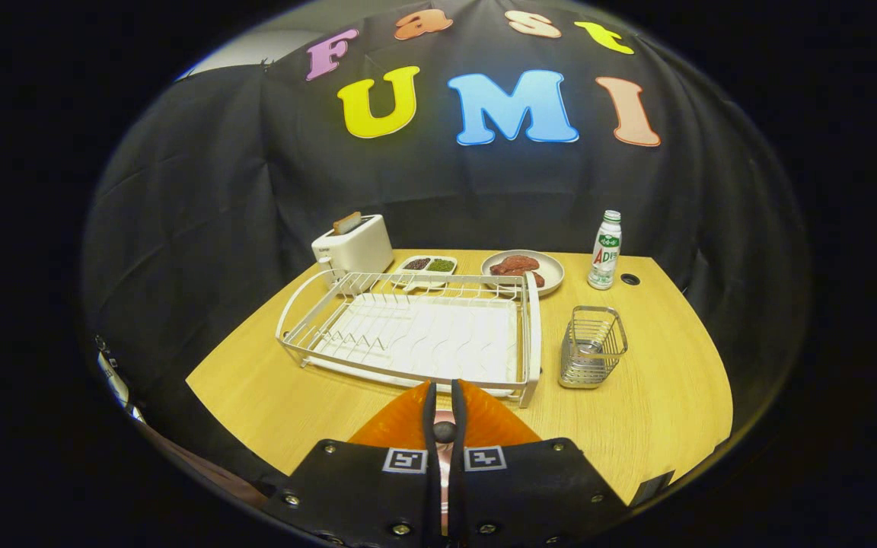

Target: Take the plate from the dish rack, then take the spoon from the basket and place it into the plate.

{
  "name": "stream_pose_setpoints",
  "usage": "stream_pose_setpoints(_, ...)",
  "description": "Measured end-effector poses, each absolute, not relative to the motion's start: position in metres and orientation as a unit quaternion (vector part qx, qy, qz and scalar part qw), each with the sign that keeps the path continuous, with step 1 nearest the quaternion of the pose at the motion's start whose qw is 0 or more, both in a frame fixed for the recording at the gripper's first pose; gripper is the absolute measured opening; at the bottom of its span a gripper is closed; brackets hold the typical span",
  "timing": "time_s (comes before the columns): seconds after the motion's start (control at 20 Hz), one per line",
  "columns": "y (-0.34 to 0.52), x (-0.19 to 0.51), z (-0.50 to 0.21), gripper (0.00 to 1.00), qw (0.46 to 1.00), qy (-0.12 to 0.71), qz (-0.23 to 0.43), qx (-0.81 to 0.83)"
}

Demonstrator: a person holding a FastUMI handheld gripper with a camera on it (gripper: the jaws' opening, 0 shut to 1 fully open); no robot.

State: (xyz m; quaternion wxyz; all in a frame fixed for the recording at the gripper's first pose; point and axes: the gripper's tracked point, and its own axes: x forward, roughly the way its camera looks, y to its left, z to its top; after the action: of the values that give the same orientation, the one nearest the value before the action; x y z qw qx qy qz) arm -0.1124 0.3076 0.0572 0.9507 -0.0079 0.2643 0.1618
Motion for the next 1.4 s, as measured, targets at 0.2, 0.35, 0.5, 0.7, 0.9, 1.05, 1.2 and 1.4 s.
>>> stream_pose_setpoints(0.2, 0.323, -0.113, 0.050, 0.03, 0.947, 0.269, 0.177, -0.009)
stream_pose_setpoints(0.35, 0.333, -0.115, 0.044, 0.03, 0.943, 0.273, 0.188, -0.006)
stream_pose_setpoints(0.5, 0.341, -0.116, 0.033, 0.04, 0.939, 0.282, 0.195, -0.002)
stream_pose_setpoints(0.7, 0.341, -0.120, 0.024, 0.05, 0.937, 0.286, 0.198, -0.017)
stream_pose_setpoints(0.9, 0.327, -0.121, 0.018, 0.17, 0.938, 0.290, 0.185, -0.035)
stream_pose_setpoints(1.05, 0.314, -0.120, 0.012, 0.18, 0.940, 0.296, 0.168, -0.032)
stream_pose_setpoints(1.2, 0.306, -0.121, 0.007, 0.21, 0.939, 0.304, 0.161, -0.016)
stream_pose_setpoints(1.4, 0.288, -0.122, 0.002, 0.28, 0.939, 0.309, 0.149, -0.021)
